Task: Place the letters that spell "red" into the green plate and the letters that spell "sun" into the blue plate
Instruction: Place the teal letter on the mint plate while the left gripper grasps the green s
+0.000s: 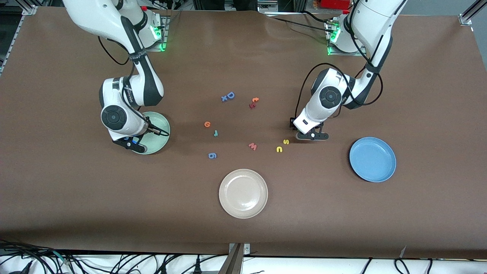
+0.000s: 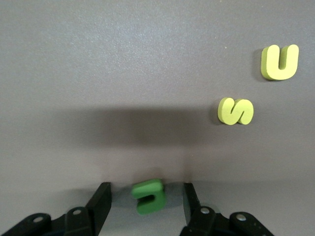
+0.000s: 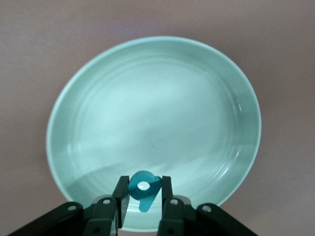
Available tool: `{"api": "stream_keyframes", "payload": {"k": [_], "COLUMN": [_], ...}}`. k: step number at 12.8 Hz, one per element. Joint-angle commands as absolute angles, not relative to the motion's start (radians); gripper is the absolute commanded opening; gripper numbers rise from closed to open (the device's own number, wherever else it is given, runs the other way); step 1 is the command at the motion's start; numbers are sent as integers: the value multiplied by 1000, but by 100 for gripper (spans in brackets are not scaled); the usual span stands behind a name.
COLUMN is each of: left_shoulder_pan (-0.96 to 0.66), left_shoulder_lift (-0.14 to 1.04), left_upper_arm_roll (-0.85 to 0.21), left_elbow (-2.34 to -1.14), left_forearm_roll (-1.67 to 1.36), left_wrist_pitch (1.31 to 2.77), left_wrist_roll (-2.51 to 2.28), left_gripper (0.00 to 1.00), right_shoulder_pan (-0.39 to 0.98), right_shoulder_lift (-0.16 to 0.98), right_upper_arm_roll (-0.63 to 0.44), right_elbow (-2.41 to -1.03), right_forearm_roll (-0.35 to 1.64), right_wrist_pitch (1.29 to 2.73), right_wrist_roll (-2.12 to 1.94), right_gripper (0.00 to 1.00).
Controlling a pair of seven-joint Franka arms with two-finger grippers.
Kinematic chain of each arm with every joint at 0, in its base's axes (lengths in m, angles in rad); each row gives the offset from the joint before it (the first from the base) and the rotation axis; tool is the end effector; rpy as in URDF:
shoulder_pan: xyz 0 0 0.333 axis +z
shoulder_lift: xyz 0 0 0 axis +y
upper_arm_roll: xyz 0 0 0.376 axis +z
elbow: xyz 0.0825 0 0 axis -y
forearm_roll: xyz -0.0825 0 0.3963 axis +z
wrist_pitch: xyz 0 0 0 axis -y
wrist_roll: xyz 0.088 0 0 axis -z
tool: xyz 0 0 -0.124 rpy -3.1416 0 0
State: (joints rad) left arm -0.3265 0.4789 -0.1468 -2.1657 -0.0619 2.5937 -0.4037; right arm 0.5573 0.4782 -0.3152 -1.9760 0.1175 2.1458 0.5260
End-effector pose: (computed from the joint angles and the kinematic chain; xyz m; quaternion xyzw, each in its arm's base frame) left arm 0.5257 -0.2682 0.1942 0.9985 -0.0006 -0.0424 0.0346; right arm 0.5887 0.1598 0.2427 0.9747 -0.1719 -0.1187 0.0792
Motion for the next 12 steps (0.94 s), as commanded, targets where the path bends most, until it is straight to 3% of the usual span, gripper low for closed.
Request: {"api": "stream_keyframes", "payload": {"k": [1, 3, 4, 5, 9, 12], "left_shoulder_pan": [-334, -337, -337, -337, -336, -336], "left_shoulder_lift": [477, 480, 483, 485, 488, 488], "left_upper_arm_roll": [-144, -144, -144, -144, -144, -144], "left_elbow": [-2174, -2174, -2174, -2174, -2174, -2174], "left_forearm_roll": [-40, -40, -40, -46, -51, -51], "left_wrist_pitch": [2609, 2611, 2611, 2611, 2611, 2611], "left_wrist_roll": [-416, -416, -416, -416, -442, -442], "left_gripper": [66, 64, 64, 60, 50, 36], "right_shoulder_pan": [549, 542, 541, 540, 540, 540], "right_shoulder_lift": [531, 532, 537, 538, 525, 525], "right_upper_arm_roll": [-310, -310, -310, -310, -311, -316], "right_elbow": [-1976, -1976, -1974, -1970, -1906, -1830], "right_forearm_roll": [166, 178, 178, 178, 181, 183], "right_wrist_pitch": [2172, 2171, 2169, 2164, 2085, 1988], "right_wrist_roll": [482, 476, 476, 476, 476, 480], "right_gripper": [17, 19, 43, 99, 100, 100]}}
